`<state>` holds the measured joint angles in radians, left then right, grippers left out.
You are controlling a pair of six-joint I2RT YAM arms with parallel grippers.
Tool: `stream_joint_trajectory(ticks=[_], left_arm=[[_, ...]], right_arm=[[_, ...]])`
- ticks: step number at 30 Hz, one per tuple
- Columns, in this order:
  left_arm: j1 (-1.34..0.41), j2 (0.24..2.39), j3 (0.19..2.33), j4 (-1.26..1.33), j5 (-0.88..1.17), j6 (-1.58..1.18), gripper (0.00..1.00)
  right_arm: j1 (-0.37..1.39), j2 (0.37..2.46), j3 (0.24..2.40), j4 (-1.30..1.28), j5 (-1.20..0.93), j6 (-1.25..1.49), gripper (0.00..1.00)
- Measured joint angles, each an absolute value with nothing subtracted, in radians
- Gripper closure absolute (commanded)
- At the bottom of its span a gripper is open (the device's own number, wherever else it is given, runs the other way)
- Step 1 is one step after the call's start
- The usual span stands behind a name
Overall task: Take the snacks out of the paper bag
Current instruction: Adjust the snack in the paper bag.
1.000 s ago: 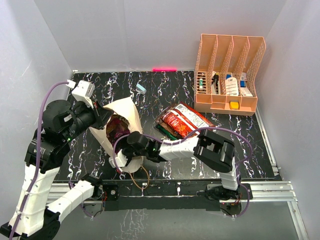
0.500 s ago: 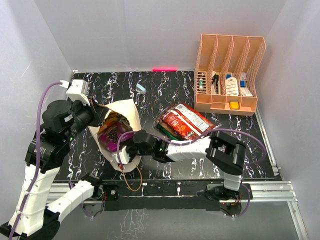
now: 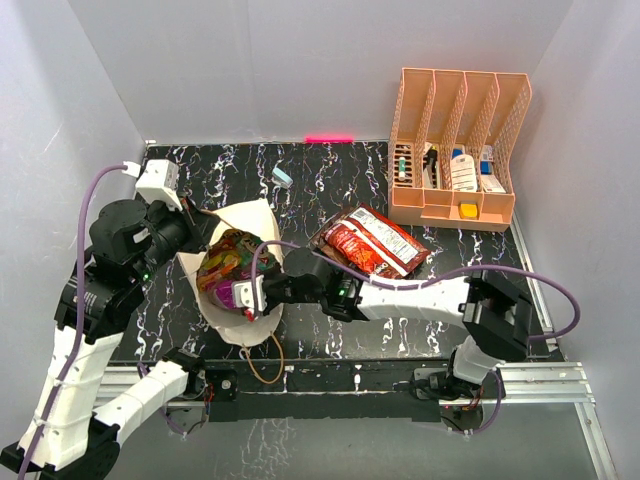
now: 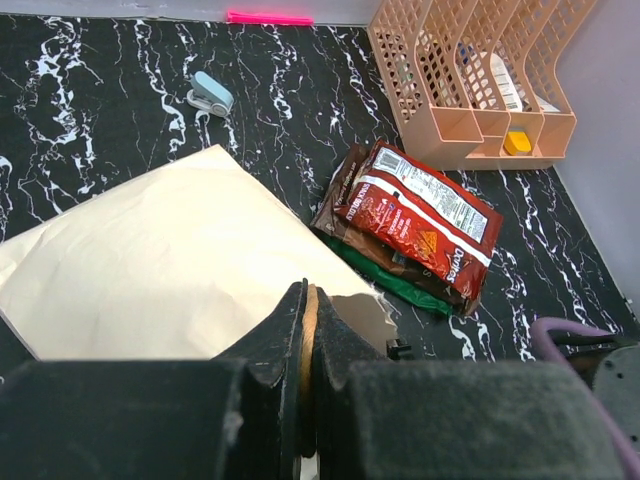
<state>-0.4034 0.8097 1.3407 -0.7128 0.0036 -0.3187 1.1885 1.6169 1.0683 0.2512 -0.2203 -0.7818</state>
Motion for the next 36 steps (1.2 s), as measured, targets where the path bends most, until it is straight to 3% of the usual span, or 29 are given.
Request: stream_joint_trajectory(ticks=[15, 30, 33, 36], left_arm=[[-0.403, 0.841, 1.339, -0.703, 0.020, -0.360, 1.00], [-0.403, 0.838, 1.325, -0.692, 0.072, -0.387, 1.00], [-0.403, 0.827, 1.306, -0.684, 0.106, -0.387, 1.00], [-0.403, 0.823, 1.288, -0.682, 0.144, -0.386, 1.00]], right_arm=[[1.189, 1.496, 1.147, 0.097, -0.218, -0.428, 0.93], [1.285, 1.613, 1.096, 0.093, -0.162, -0.770, 0.92], [1.314, 1.624, 1.048, 0.084, -0.153, -0.785, 0.80], [1.316, 1.624, 1.016, 0.090, -0.146, -0.776, 0.52]])
